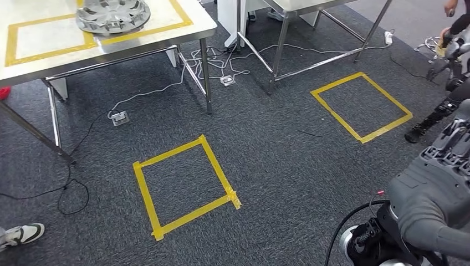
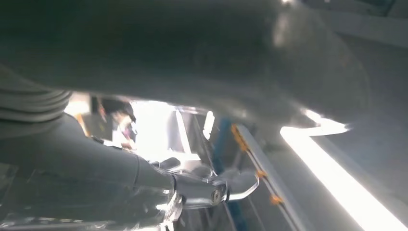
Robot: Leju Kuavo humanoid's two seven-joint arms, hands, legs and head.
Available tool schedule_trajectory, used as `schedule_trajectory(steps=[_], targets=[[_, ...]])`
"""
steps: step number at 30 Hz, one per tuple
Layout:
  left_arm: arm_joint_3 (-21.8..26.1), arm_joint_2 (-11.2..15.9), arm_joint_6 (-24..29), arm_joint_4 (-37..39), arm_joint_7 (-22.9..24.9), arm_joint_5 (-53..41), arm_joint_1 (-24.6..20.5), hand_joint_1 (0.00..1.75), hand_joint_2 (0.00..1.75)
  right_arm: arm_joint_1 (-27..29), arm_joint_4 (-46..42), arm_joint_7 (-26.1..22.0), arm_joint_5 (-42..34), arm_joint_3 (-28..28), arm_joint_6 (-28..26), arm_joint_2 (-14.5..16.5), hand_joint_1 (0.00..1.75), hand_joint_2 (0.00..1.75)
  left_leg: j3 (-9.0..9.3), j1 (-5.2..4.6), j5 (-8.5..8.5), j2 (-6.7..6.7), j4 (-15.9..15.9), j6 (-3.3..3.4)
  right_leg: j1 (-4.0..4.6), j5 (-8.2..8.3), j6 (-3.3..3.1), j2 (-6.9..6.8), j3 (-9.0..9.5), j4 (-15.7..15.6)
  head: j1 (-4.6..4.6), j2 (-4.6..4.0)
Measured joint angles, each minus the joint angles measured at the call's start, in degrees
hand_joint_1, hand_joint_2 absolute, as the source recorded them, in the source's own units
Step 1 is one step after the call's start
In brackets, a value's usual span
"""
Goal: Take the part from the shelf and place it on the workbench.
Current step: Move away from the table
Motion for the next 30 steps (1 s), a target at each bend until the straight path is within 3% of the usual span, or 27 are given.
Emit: schedule_trajectory(steps=[2,3,4,7,9,11,12,14,15,16,18,19,20,21,22,24,25,27,28,30], targets=[[-0.01,0.16,-0.23,0.05,1.07,-0.84,-0.10,0.00,0.00,-1.09,0.25,0.20,-0.05,0.35,0.01,0.16,0.00,0.00,0.03,-0.09,-0.24,2.45,0.01,0.01,-0.41,-2.72,0.68,-1.76,-3.32,6.74,0.38,0.00],[-0.02,0.31,-0.24,0.08,1.41,-1.13,-0.27,0.00,0.00,-1.34,0.37,0.21,-0.30,0.56,0.02,0.24,0.00,0.00,0.07,-0.09,-0.39,3.54,0.02,-0.08,-0.69,-2.76,0.91,-2.13,-4.07,8.28,0.46,0.00],[-0.02,0.47,-0.24,0.10,1.56,-1.30,-0.53,0.00,0.00,-1.55,0.49,0.21,-0.62,0.75,0.02,0.32,0.00,0.00,0.17,-0.09,-0.53,4.47,0.02,-0.20,-0.94,-1.74,1.04,-2.43,-3.80,7.77,0.56,0.00],[-0.02,0.72,-0.24,0.11,1.52,-1.45,-1.73,0.00,0.00,-2.15,0.65,0.12,-1.21,1.12,0.02,0.47,0.00,0.00,0.68,-0.10,-0.95,6.35,0.00,-0.76,-0.97,3.45,0.78,-4.56,1.23,-2.24,0.87,0.00],[-0.02,0.83,-0.24,0.11,1.34,-1.46,-2.30,0.00,0.00,-2.50,0.71,-0.07,-1.29,1.26,0.02,0.51,0.00,0.00,0.77,-0.21,-1.09,7.21,-0.07,-1.27,-0.35,4.07,0.06,-6.11,3.15,-6.32,1.08,0.00],[-0.02,0.88,-0.23,0.07,0.67,-1.62,-2.56,0.00,0.00,-2.55,0.78,-0.72,-1.42,1.37,0.02,0.63,0.00,0.00,1.02,-0.13,-1.12,8.10,-0.28,-1.89,0.12,3.79,-0.75,-5.78,3.23,-6.96,1.09,0.00],[-0.03,0.88,-0.23,0.01,0.26,-1.90,-2.73,0.00,0.00,-2.47,0.79,-1.24,-1.66,1.39,0.02,0.74,0.00,0.00,1.19,0.05,-1.33,7.42,-0.23,-2.21,0.13,3.92,-1.11,-5.31,3.41,-7.30,1.06,0.00],[-0.04,0.89,-0.31,-0.15,-0.07,-2.70,-3.21,0.00,0.00,-2.69,0.71,-2.24,-2.36,1.42,0.02,1.03,0.00,0.00,0.22,0.30,-3.07,3.59,2.35,-2.50,-0.03,4.21,-1.94,-4.45,3.97,-8.09,0.89,0.00],[-0.04,0.90,-0.47,-0.21,0.04,-3.02,-3.38,0.00,0.00,-2.83,0.72,-2.54,-2.67,1.42,0.02,1.23,0.00,0.00,-1.30,0.35,-4.60,1.36,5.37,-2.49,-0.10,4.30,-2.30,-4.00,4.19,-8.32,0.60,0.00],[-0.04,0.91,-0.73,-0.23,0.19,-3.27,-3.41,0.00,0.00,-3.00,0.77,-2.71,-2.86,1.42,0.02,1.44,0.00,0.00,-3.38,0.28,-6.20,0.15,9.20,-2.39,-0.02,4.27,-2.59,-3.41,4.24,-8.37,0.24,0.00],[-0.08,0.93,-1.25,-0.22,0.31,-3.70,-3.33,0.00,0.00,-3.06,0.98,-2.80,-3.09,1.43,0.02,1.81,0.00,0.00,-7.09,0.13,-7.46,-0.04,14.94,-2.29,0.20,4.17,-2.82,-1.85,4.27,-8.28,-0.49,0.00],[-0.09,0.94,-1.41,-0.22,0.23,-3.99,-3.32,0.00,0.00,-3.08,1.06,-2.81,-3.22,1.44,0.02,1.96,0.00,0.00,-7.83,0.09,-6.45,-0.02,15.20,-2.21,0.28,4.08,-2.86,-0.97,4.32,-8.17,-0.74,0.00],[-0.10,0.94,-1.48,-0.22,0.14,-4.23,-3.35,0.00,0.00,-3.11,1.11,-2.82,-3.35,1.44,0.02,2.03,0.00,0.00,-7.52,0.07,-4.34,-0.25,13.32,-2.11,0.29,3.94,-2.82,-0.10,4.41,-7.98,-0.92,0.00],[-0.10,0.93,-1.51,-0.22,0.08,-4.43,-3.38,0.00,0.00,-3.17,1.13,-2.82,-3.45,1.44,0.02,2.08,0.00,0.00,-6.46,0.13,-1.69,-1.21,9.92,-1.99,0.25,3.70,-2.72,0.73,4.51,-7.70,-1.06,0.00],[-0.11,0.93,-1.56,-0.22,0.05,-4.54,-3.39,0.00,0.00,-3.21,1.15,-2.82,-3.51,1.43,0.02,2.11,0.00,0.00,-5.26,0.31,0.28,-3.00,6.60,-1.89,0.24,3.38,-2.51,1.49,4.51,-7.33,-1.13,0.00],[-0.12,0.92,-1.65,-0.22,0.04,-4.58,-3.37,0.00,0.00,-3.41,1.29,-2.82,-3.51,1.44,0.02,2.12,0.00,0.00,-3.32,0.53,1.62,-5.74,1.99,-1.87,-0.03,2.90,-1.90,2.97,4.16,-6.60,-1.07,0.00],[-0.14,0.91,-1.69,-0.22,0.04,-4.57,-3.35,0.00,0.00,-3.46,1.40,-2.81,-3.50,1.44,0.02,2.15,0.00,0.00,-2.92,0.47,1.18,-6.03,1.48,-1.81,-0.24,2.87,-1.52,3.73,3.92,-6.51,-1.06,0.00],[-0.15,0.88,-1.73,-0.22,0.04,-4.51,-3.38,0.00,0.00,-3.51,1.57,-2.65,-3.28,1.43,0.02,2.20,0.00,0.00,-2.30,0.28,1.08,-4.36,0.84,-1.48,-0.65,2.92,-0.90,5.05,3.65,-6.59,-1.04,0.00],[-0.15,0.84,-1.75,-0.22,0.04,-4.52,-3.42,0.00,0.00,-3.58,1.61,-2.46,-3.06,1.42,0.02,2.24,0.00,0.00,-1.95,0.29,1.08,-3.37,0.51,-1.24,-0.64,2.58,-0.61,4.48,3.39,-6.14,-0.92,0.00],[-0.16,0.64,-1.90,-0.22,0.06,-4.71,-3.38,0.00,0.00,-3.97,1.66,-1.94,-2.49,1.41,0.02,2.27,0.00,0.00,-1.31,0.34,1.00,-1.15,-0.07,-0.80,-0.53,0.50,-0.04,1.42,1.31,-2.18,-0.34,0.00]])
